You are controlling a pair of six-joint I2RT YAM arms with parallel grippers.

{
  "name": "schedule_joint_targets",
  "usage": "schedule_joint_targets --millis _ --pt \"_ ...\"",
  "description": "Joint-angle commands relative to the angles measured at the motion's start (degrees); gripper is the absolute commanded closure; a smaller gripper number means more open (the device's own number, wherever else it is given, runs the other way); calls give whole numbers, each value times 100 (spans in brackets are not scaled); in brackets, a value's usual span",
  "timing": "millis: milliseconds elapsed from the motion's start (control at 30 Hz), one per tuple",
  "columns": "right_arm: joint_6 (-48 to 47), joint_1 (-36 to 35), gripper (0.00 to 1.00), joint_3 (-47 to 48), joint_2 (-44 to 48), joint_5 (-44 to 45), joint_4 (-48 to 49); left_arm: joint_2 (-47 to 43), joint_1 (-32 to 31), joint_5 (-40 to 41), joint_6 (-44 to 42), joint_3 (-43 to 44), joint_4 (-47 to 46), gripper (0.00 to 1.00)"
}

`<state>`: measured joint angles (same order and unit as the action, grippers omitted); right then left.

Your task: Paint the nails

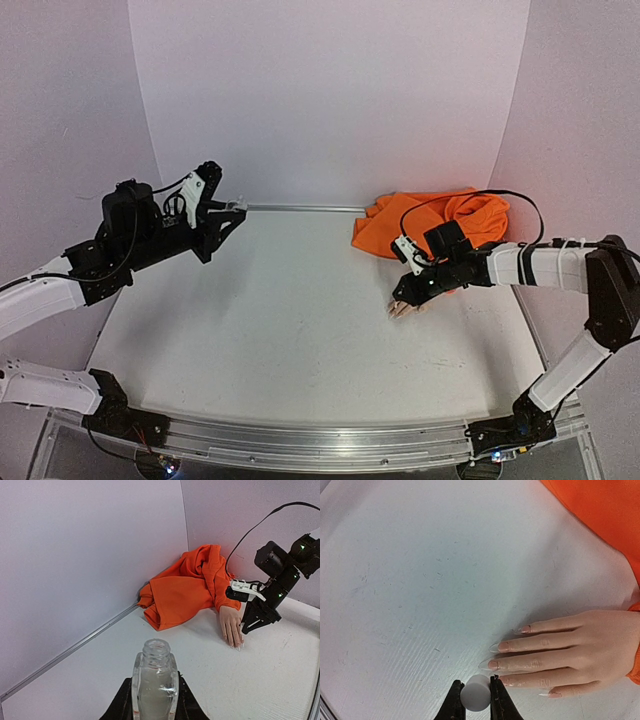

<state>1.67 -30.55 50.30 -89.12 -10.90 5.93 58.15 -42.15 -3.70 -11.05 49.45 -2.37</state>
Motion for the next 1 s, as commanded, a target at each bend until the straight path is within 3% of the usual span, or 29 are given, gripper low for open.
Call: schedule_joint_targets --millis 0,267,967 --pt "40 -13 100 80 103 125 306 12 40 -20 -57 60 -181 100" --pt "162 -23 100 -27 -112 3 753 0 58 -43 -88 47 -178 100" --pt "156 -75 100 17 -477 419 755 15 110 -104 -30 56 -181 100"
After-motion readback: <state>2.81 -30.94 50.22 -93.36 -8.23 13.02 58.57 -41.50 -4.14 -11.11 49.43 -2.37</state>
